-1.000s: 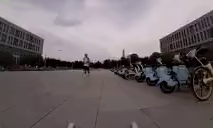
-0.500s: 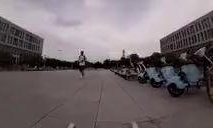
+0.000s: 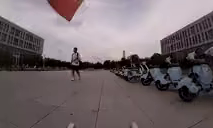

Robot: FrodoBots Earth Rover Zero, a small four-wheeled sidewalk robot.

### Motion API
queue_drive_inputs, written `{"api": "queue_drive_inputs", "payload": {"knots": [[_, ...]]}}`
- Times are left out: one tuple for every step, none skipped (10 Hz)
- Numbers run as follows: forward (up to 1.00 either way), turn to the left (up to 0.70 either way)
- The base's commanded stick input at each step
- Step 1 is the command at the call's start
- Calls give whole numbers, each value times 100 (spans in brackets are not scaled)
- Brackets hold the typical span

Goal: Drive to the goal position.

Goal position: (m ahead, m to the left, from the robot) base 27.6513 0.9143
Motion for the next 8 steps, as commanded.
{"api": "queue_drive_inputs", "payload": {"knots": [[70,0],[70,0],[70,0],[70,0],[70,0],[70,0],[70,0],[70,0]]}}
